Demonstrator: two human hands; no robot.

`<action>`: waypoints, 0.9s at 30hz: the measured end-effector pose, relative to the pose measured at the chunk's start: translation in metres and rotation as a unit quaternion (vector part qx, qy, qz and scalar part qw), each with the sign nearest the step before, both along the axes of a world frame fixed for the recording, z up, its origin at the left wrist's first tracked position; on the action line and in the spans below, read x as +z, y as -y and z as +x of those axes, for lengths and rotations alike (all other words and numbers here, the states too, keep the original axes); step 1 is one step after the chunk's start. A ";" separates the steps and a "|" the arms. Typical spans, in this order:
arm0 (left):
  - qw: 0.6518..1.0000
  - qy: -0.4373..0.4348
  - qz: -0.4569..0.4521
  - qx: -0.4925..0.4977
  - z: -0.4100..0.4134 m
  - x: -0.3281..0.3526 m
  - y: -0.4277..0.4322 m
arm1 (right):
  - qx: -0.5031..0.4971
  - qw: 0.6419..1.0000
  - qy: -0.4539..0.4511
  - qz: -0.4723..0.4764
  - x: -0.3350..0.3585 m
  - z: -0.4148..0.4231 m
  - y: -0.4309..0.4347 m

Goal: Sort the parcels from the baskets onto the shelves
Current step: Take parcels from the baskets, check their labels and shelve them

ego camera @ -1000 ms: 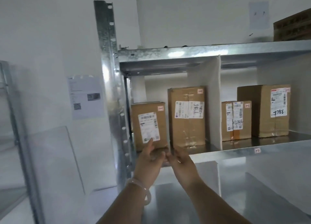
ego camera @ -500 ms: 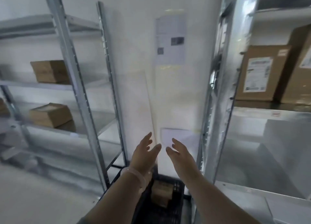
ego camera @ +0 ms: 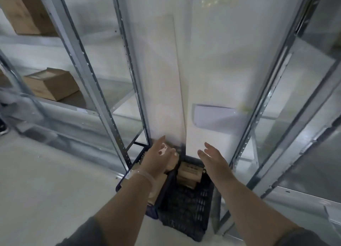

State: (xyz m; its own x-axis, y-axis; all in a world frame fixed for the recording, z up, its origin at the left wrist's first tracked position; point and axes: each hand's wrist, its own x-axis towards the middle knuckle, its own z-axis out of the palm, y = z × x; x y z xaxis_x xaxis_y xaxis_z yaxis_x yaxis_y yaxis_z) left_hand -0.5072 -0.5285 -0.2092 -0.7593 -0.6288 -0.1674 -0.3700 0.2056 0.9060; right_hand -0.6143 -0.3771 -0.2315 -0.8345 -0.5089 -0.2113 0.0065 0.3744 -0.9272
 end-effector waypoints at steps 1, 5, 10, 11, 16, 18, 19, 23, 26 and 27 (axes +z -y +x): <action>1.000 0.009 0.006 -0.006 -0.011 -0.011 0.007 | -0.007 1.000 0.010 0.021 -0.011 -0.012 0.002; 0.998 0.029 0.057 -0.005 -0.054 -0.060 0.037 | -0.018 0.996 0.034 0.086 -0.048 -0.055 0.013; 0.993 0.081 0.069 -0.047 -0.093 -0.107 0.059 | -0.045 0.991 0.071 0.107 -0.098 -0.099 0.030; 0.992 0.091 0.070 -0.060 -0.101 -0.121 0.065 | -0.046 0.988 0.088 0.119 -0.110 -0.104 0.034; 0.979 0.143 0.130 -0.063 -0.147 -0.190 0.099 | -0.055 0.977 0.148 0.144 -0.171 -0.122 0.057; 0.975 0.151 0.144 -0.079 -0.163 -0.214 0.110 | -0.072 0.971 0.161 0.163 -0.184 -0.130 0.063; 0.971 0.159 0.156 -0.088 -0.172 -0.227 0.118 | -0.080 0.968 0.170 0.165 -0.191 -0.136 0.067; 0.958 0.190 0.175 -0.127 -0.208 -0.283 0.152 | -0.095 0.959 0.164 0.209 -0.234 -0.157 0.091; 0.953 0.206 0.170 -0.142 -0.234 -0.334 0.173 | -0.115 0.948 0.177 0.239 -0.298 -0.168 0.108; 0.951 0.215 0.167 -0.146 -0.242 -0.354 0.178 | -0.110 0.944 0.179 0.254 -0.321 -0.172 0.115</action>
State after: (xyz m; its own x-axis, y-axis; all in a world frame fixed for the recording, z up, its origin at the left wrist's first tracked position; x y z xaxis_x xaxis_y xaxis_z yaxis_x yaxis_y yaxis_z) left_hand -0.7494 -0.7067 -0.5632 -0.7096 -0.2587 -0.6554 -0.6923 0.0834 0.7168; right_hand -0.7865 -0.4921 -0.5524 -0.7366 -0.0892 -0.6704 0.4153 0.7226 -0.5525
